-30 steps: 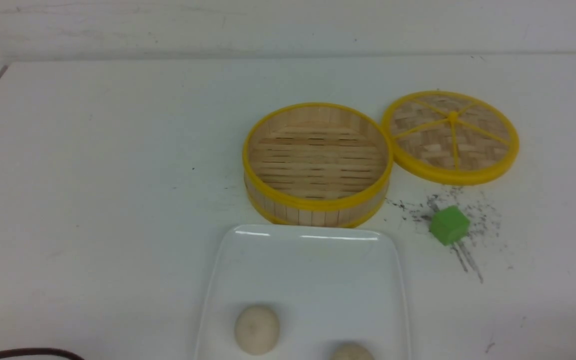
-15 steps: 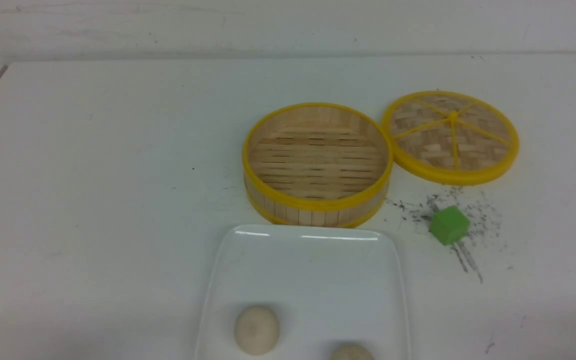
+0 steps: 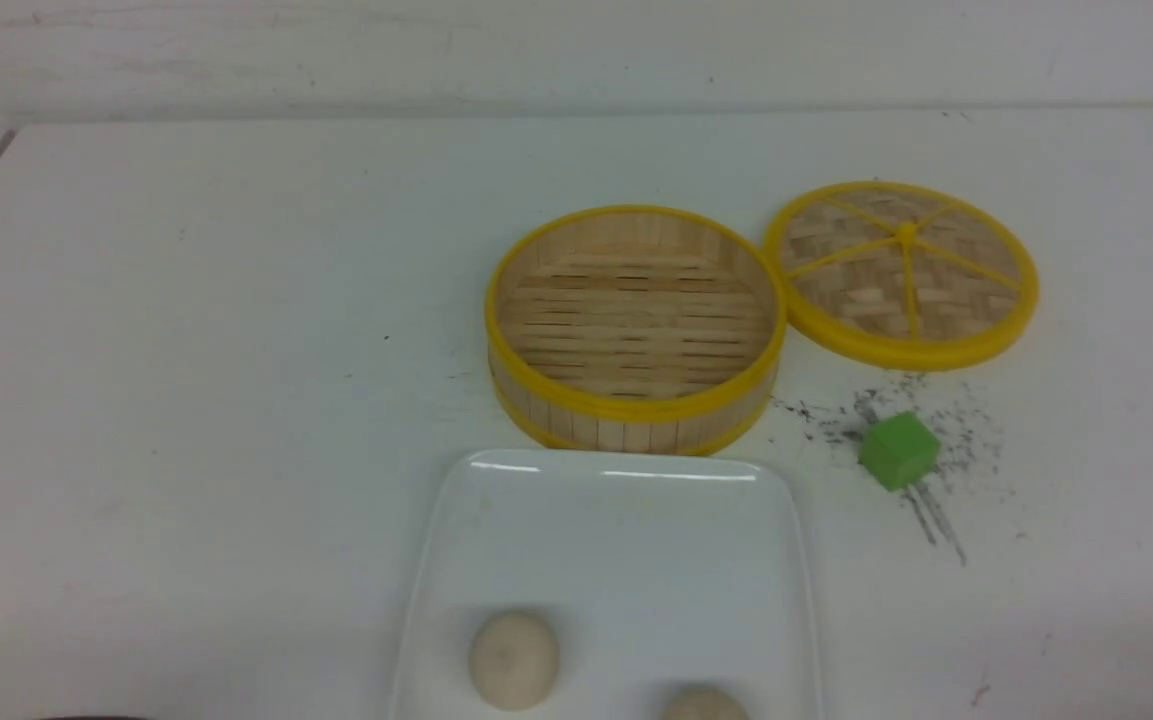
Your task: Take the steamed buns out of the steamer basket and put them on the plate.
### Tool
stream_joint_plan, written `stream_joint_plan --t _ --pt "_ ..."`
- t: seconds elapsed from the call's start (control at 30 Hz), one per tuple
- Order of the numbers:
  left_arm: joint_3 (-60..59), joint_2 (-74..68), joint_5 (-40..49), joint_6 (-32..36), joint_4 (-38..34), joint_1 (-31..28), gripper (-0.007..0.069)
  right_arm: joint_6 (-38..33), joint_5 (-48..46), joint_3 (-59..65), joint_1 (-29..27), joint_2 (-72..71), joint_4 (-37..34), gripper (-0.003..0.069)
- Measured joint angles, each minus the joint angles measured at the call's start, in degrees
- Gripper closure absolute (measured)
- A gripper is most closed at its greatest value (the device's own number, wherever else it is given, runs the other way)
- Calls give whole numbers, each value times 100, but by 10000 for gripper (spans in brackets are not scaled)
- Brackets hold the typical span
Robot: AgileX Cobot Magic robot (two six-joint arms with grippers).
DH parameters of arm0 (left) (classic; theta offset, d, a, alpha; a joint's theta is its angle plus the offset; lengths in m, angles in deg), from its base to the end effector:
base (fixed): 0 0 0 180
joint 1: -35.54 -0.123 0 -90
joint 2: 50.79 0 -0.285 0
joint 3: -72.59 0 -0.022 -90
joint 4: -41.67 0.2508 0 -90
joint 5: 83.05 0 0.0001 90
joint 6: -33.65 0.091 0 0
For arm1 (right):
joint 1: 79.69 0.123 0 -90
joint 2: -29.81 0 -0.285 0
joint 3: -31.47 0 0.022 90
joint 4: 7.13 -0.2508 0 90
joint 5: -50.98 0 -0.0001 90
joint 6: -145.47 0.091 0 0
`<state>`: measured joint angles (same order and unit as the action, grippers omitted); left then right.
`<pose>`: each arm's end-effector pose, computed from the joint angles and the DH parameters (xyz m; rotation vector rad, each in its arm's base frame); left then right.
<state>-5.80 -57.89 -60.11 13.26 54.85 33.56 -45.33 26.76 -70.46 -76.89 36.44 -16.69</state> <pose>0.0514 0.0099 0.1719 -0.2279 1.8678 0.0091 0.0502 0.0087 0.1719 -0.1269 1.8914 0.0733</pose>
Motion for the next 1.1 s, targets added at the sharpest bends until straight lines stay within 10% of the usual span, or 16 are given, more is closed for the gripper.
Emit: stream_joint_plan --t 1.1 --pt "0 0 -24 743 -7 142 445 0 0 0 0 0 0 419"
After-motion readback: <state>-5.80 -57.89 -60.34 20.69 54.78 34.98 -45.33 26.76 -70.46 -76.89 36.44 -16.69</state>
